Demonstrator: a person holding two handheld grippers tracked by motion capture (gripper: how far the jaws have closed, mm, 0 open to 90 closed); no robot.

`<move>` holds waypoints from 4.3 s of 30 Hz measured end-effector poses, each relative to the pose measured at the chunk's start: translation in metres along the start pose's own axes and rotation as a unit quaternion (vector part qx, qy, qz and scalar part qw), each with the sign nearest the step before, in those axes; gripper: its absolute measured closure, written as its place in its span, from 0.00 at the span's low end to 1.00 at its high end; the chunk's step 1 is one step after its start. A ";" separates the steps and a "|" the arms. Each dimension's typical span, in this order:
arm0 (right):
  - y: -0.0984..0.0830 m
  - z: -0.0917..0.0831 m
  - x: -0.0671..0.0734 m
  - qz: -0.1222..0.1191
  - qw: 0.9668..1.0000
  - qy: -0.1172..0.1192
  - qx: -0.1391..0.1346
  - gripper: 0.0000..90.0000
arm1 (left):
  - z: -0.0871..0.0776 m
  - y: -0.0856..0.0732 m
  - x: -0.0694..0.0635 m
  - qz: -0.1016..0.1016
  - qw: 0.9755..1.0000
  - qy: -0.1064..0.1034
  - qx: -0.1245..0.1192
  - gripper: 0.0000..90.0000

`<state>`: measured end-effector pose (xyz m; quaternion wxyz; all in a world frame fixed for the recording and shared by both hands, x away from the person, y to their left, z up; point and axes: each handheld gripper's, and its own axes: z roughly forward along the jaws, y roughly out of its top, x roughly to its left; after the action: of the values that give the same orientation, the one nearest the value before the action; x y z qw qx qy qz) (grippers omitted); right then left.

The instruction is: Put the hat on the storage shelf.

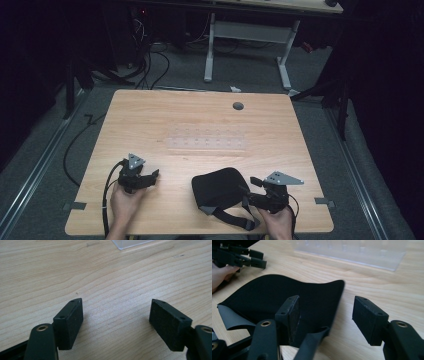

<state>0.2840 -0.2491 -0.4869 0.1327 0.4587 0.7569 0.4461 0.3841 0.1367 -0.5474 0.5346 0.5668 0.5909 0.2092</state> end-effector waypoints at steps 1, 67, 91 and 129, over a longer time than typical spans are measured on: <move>-0.001 0.004 0.001 -0.002 1.000 0.002 0.006 0.43 | 0.000 0.000 0.000 0.000 1.000 0.000 0.000 0.30; 0.021 0.011 -0.014 0.013 0.997 0.081 0.005 0.95 | 0.001 0.000 -0.001 -0.001 1.000 0.000 0.003 0.28; 0.048 0.006 -0.022 0.047 0.995 0.082 -0.005 0.94 | -0.049 0.021 -0.058 0.025 0.986 -0.163 -0.022 0.36; 0.070 0.022 0.001 0.031 0.993 0.101 0.046 0.94 | -0.055 0.000 -0.127 0.134 0.965 -0.223 0.024 0.29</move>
<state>0.3373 -0.2233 -0.4433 0.0206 0.4403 0.7715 0.4589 0.3093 0.0425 -0.4788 0.6064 0.6856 0.3803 0.1326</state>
